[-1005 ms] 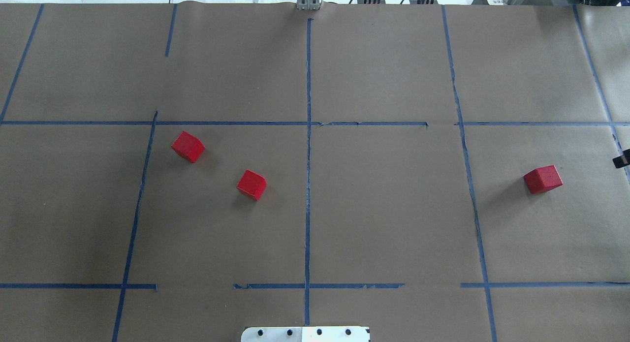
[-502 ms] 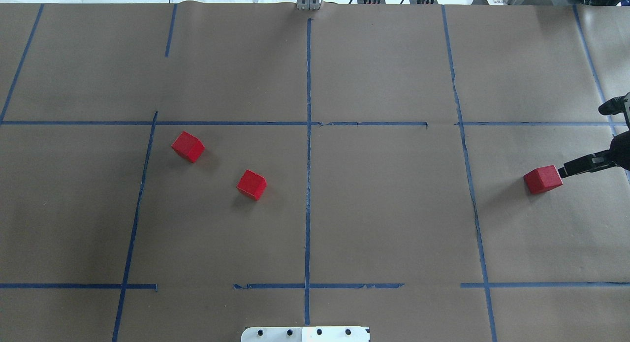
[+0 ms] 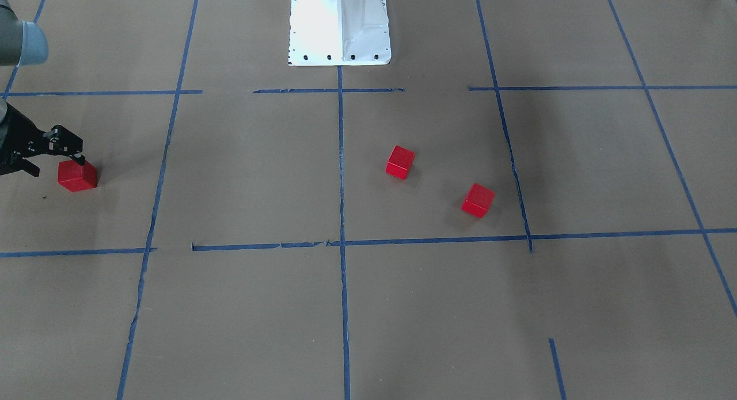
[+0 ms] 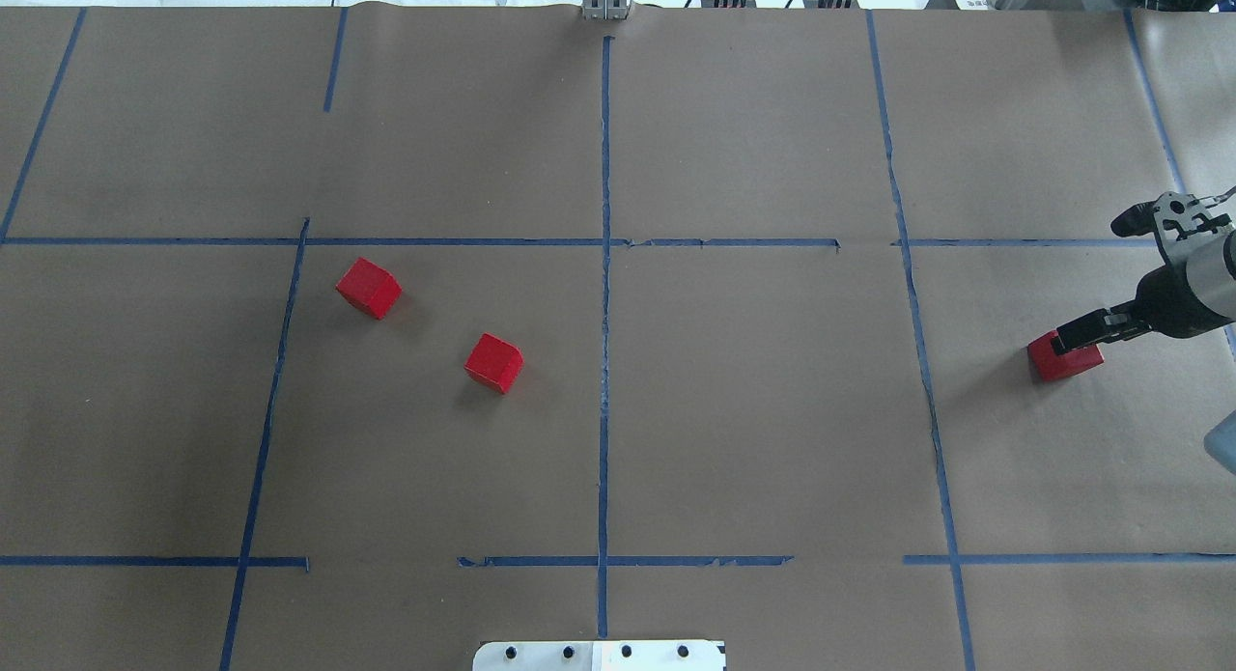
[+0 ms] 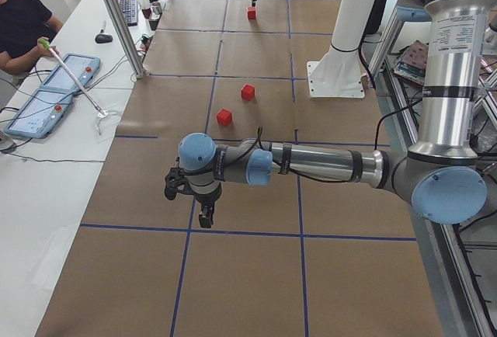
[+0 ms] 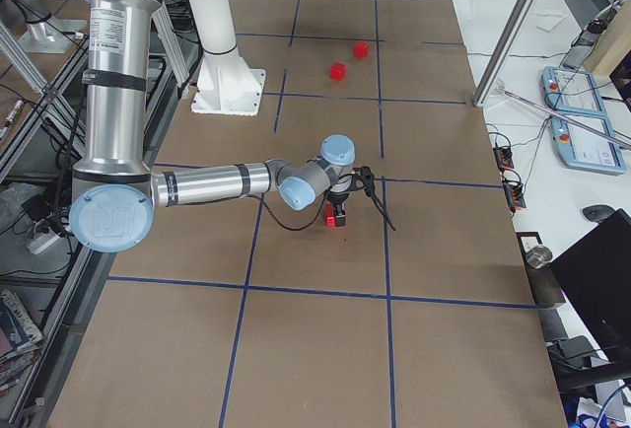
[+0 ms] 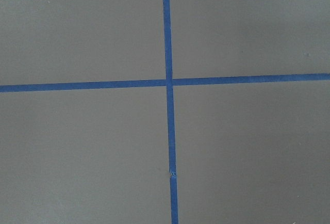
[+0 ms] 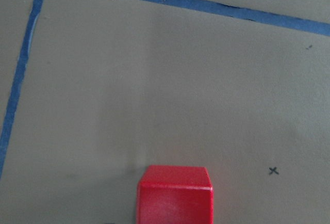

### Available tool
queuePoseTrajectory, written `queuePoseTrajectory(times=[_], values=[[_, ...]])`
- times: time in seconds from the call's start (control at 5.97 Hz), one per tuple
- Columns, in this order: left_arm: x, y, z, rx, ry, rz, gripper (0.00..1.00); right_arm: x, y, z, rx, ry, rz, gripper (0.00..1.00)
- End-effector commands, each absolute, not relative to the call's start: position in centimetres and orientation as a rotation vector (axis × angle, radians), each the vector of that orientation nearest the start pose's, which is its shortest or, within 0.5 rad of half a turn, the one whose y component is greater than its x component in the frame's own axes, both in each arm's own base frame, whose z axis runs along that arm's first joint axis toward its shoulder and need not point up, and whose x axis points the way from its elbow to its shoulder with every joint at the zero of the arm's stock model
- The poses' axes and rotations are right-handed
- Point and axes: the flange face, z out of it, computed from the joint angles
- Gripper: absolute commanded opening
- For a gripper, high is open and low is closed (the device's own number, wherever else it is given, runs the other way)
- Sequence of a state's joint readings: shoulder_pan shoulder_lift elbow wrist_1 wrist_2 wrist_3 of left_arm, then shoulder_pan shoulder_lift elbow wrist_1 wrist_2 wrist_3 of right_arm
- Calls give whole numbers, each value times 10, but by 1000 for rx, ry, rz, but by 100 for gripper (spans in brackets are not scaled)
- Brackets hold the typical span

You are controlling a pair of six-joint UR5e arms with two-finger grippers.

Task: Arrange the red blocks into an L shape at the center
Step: 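Reach the right gripper to the outlying red cube and grasp it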

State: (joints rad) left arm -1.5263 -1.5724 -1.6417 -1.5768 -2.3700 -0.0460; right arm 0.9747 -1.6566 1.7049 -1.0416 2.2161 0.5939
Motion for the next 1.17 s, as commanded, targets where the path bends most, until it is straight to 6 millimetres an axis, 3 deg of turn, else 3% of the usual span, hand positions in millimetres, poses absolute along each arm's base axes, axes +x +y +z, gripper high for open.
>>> queuePoseTrajectory(times=[0.0,0.17,0.33,0.5,0.67,0.84,1.0], values=[[-41,-499,620,40,801,29,100,-224,-441,587,88,-825,-204,99],[-41,-498,618,43,801,30,100,-230,-443,595,80,-811,-206,97],[-41,-498,617,45,801,29,100,-230,-443,594,83,-811,-206,28],[-41,-498,615,49,802,31,100,-228,-443,591,83,-814,-197,0],[-41,-499,613,54,802,33,100,-230,-442,579,94,-826,-199,0],[-41,-497,612,54,802,33,100,-233,-440,549,124,-856,-223,0],[-41,-493,615,47,802,32,100,-248,-454,506,120,-862,-219,0]])
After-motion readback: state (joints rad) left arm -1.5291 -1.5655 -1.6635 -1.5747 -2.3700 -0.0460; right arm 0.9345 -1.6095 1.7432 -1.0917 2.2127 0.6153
